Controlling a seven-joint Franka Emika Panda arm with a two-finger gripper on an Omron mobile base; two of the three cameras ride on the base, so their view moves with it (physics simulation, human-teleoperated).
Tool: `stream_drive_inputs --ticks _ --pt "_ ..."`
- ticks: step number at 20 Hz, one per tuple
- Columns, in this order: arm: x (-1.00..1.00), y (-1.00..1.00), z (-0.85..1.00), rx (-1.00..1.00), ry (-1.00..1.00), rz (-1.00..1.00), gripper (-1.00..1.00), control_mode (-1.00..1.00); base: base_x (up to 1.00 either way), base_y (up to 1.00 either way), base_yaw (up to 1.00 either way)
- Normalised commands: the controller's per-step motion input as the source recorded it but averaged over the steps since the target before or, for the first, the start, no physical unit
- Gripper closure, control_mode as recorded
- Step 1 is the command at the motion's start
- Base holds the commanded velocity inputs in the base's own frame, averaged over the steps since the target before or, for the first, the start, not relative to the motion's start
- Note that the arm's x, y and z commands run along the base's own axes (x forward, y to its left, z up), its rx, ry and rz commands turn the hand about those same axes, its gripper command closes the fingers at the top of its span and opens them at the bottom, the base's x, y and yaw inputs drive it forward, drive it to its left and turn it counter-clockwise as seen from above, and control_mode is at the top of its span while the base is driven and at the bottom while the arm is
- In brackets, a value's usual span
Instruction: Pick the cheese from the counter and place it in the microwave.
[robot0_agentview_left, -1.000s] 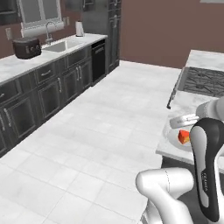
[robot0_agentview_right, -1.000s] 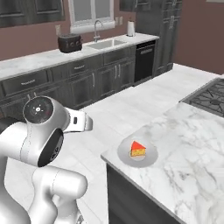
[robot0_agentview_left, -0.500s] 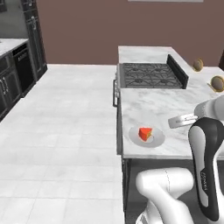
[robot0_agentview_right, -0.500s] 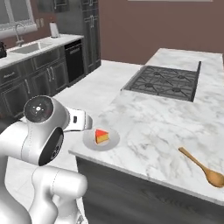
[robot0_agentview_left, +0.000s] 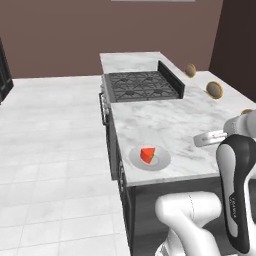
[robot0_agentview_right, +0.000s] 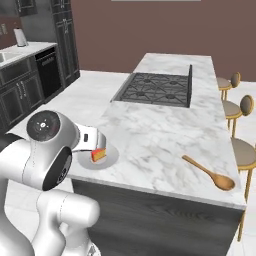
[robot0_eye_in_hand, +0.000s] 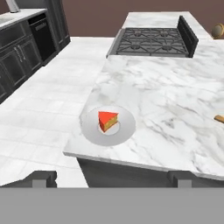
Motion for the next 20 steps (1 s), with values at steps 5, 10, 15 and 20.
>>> stream_drive_inputs --ticks 5,10,15,20 --pt "0.00 0.00 0.00 0.00 0.00 0.00 -1.00 1.00 0.01 0.00 -0.03" --pt "0.00 0.00 0.00 0.00 0.00 0.00 -1.00 1.00 0.47 0.33 0.00" --pt "0.00 0.00 0.00 0.00 0.00 0.00 -1.00 1.00 0.43 0.22 0.00" --pt "0.00 0.00 0.00 0.00 0.00 0.00 -1.00 1.00 0.00 0.00 0.00"
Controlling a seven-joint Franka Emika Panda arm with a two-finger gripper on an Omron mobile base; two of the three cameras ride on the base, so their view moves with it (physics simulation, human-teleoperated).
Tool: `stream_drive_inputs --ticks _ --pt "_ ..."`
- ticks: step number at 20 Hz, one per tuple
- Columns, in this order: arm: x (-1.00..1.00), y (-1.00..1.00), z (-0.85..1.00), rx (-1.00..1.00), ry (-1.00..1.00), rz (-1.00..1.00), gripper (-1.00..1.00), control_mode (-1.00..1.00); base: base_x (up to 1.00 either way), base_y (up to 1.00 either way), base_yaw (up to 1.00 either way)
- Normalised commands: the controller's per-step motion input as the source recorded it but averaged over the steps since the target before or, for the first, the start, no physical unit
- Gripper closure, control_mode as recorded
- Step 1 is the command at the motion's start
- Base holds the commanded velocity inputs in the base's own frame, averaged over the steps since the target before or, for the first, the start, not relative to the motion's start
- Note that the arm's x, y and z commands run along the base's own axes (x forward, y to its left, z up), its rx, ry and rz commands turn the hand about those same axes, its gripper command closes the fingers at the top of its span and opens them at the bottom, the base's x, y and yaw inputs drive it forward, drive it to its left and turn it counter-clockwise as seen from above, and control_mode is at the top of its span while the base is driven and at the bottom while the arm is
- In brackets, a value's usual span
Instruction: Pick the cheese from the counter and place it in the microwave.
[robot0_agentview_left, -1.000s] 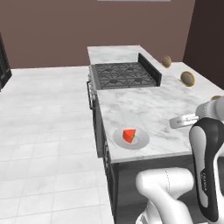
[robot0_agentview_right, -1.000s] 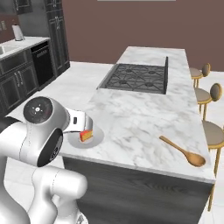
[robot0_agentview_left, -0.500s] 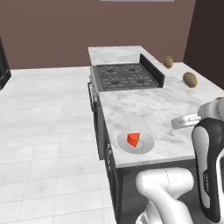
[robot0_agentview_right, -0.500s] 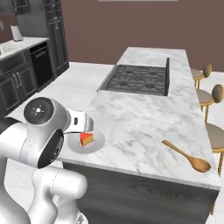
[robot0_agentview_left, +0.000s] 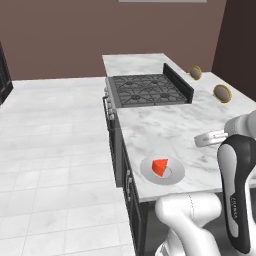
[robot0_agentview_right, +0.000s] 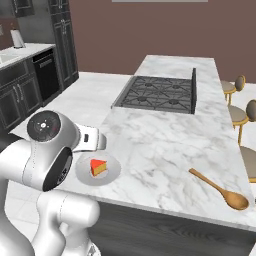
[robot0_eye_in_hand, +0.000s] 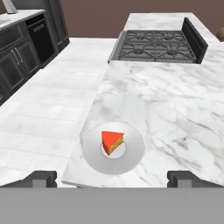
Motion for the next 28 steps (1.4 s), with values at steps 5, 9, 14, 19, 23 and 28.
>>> stream_drive_inputs --ticks 5,9,14,19,23,28 --pt "0.00 0.00 0.00 0.00 0.00 0.00 -1.00 1.00 0.00 0.00 0.00" --pt "0.18 0.11 0.00 0.00 0.03 -0.07 -1.00 -1.00 0.00 0.00 0.00" --pt "0.62 0.53 0.00 0.00 0.25 -0.40 -1.00 -1.00 0.00 0.00 0.00" --pt "0.50 0.60 -0.01 0.01 0.32 -0.52 -1.00 -1.00 0.00 0.00 0.00" --pt "0.13 -0.01 0.00 0.15 0.20 -0.42 -1.00 -1.00 0.00 0.00 0.00" --pt "-0.05 -0.30 -0.16 0.26 0.07 -0.38 -1.00 -1.00 0.00 0.00 0.00"
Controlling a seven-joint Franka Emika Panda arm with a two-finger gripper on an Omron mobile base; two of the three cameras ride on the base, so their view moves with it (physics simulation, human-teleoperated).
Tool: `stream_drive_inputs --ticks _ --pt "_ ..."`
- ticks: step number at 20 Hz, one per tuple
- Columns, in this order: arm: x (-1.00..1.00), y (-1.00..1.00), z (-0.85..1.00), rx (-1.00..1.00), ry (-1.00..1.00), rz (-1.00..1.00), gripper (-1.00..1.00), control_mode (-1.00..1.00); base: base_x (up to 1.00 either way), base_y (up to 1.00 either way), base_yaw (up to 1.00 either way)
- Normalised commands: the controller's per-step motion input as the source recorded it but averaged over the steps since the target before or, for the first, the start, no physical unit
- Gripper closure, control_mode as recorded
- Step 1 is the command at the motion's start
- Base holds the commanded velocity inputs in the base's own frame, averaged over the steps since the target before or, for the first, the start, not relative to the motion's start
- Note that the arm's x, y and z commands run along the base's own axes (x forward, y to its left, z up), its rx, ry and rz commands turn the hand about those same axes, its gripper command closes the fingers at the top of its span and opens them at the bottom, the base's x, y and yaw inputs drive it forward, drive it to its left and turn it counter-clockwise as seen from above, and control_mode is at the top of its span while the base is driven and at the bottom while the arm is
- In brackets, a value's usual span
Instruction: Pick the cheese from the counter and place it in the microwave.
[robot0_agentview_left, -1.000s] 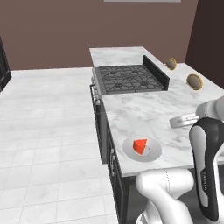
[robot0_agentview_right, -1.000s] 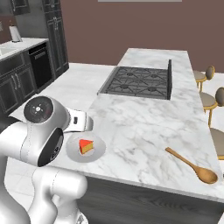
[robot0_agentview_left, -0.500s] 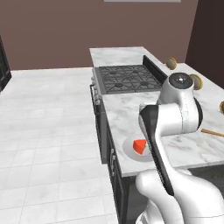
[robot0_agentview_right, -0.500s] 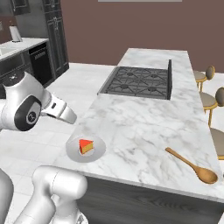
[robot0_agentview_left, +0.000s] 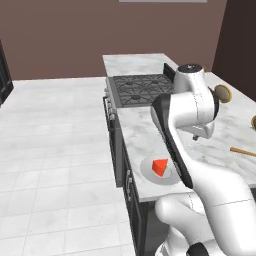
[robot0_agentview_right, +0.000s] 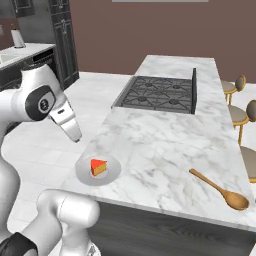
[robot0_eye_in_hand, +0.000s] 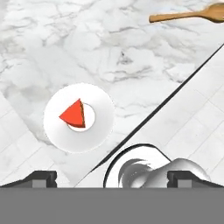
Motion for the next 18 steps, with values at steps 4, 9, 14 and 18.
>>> stream_drive_inputs --ticks 4,9,14,18 --pt "-0.03 -0.34 -0.49 0.14 0.00 -0.26 -1.00 -1.00 0.00 0.00 0.00" --pt "0.03 0.00 -0.64 0.00 -0.01 -0.27 -1.00 -1.00 0.00 0.00 0.00" --pt "0.43 -0.01 -0.20 0.01 0.00 -0.18 -1.00 -1.00 0.00 0.00 0.00" --pt "0.47 -0.17 0.00 0.12 0.00 -0.02 -1.00 -1.00 0.00 0.00 0.00"
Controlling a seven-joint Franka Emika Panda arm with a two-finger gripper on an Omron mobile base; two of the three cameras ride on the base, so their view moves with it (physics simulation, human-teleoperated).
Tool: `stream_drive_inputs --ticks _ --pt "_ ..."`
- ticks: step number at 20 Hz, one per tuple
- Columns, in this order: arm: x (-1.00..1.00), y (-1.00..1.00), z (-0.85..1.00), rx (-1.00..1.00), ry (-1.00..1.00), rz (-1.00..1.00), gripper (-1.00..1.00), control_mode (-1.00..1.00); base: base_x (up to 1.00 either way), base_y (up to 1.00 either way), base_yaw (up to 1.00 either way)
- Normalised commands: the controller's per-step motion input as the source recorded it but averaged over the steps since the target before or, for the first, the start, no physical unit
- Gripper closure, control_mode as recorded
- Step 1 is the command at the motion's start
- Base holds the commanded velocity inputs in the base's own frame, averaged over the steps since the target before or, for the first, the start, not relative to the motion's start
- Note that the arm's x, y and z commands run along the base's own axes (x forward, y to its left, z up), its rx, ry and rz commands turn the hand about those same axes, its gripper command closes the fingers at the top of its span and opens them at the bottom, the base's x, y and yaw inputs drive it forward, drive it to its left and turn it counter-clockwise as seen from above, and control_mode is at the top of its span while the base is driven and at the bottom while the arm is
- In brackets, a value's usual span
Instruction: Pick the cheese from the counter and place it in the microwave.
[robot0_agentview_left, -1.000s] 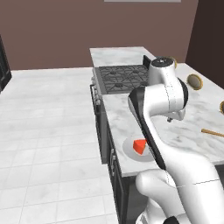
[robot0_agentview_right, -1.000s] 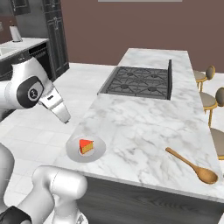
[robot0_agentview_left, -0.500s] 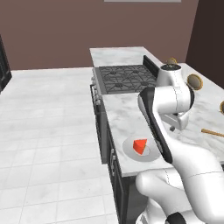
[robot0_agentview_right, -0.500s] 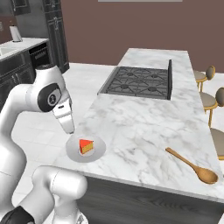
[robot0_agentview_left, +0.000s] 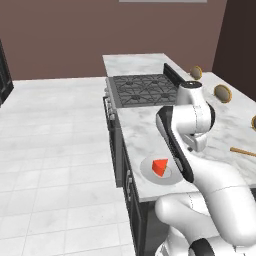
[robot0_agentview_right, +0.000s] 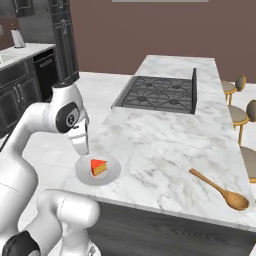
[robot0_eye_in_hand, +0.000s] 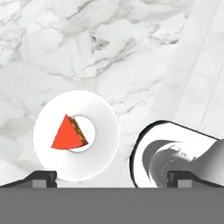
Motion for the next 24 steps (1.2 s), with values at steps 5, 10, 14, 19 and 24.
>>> stream_drive_inputs --ticks 5,10,14,19,24 --pt "0.20 -0.09 -0.18 0.13 0.01 0.00 -1.00 -1.00 0.00 0.00 0.00" --pt "0.24 0.00 -0.28 0.04 0.05 0.00 -1.00 -1.00 0.00 0.00 0.00" --pt "0.18 0.00 -0.31 0.00 0.02 0.04 -1.00 -1.00 0.00 0.00 0.00" --pt "0.26 0.00 -0.25 0.00 0.00 0.06 -1.00 -1.00 0.00 0.00 0.00" --pt "0.28 0.00 -0.33 0.00 0.00 0.10 -1.00 -1.00 0.00 0.00 0.00"
